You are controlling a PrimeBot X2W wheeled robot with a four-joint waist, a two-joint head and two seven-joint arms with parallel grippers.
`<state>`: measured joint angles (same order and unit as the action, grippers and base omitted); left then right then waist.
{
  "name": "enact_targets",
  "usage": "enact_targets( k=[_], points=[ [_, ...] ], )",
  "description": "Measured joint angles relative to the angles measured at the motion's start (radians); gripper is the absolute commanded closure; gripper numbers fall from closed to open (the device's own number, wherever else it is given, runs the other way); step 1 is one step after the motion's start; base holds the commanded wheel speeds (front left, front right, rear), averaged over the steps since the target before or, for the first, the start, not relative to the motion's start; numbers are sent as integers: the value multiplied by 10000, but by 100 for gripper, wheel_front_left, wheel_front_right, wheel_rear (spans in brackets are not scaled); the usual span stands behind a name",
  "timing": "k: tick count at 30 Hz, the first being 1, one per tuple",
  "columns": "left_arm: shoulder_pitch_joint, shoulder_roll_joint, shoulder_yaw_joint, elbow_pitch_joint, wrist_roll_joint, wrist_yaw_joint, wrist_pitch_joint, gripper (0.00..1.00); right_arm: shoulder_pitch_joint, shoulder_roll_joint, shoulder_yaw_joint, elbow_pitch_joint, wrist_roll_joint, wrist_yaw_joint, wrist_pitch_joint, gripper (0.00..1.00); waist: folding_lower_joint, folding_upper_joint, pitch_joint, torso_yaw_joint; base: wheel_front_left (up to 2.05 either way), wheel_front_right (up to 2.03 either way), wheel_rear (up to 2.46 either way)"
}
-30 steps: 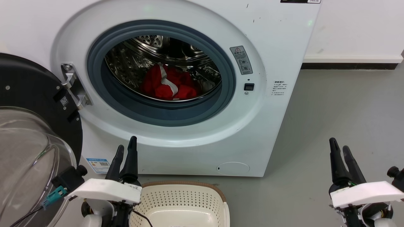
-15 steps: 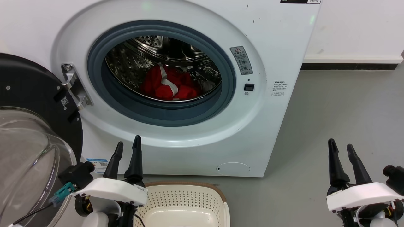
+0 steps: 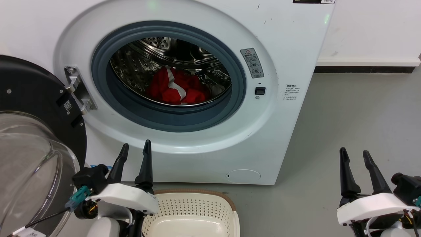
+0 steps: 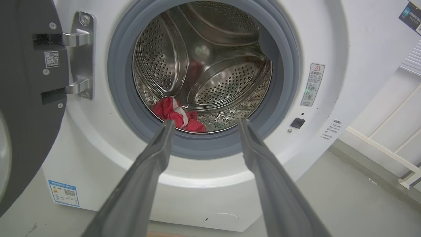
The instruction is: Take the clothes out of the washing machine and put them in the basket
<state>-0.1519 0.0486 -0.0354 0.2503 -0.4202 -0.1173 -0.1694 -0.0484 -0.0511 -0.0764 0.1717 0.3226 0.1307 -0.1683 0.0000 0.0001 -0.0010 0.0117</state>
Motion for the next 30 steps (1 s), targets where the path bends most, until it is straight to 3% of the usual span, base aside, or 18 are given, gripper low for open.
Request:
enact_targets(
  k=[30],
  points=[
    [-235, 63, -190, 631, 2700, 203, -633, 0, 2, -2, 0, 420, -2309, 2, -619, 0, 0, 0, -20, 84, 0, 0, 0]
  ],
)
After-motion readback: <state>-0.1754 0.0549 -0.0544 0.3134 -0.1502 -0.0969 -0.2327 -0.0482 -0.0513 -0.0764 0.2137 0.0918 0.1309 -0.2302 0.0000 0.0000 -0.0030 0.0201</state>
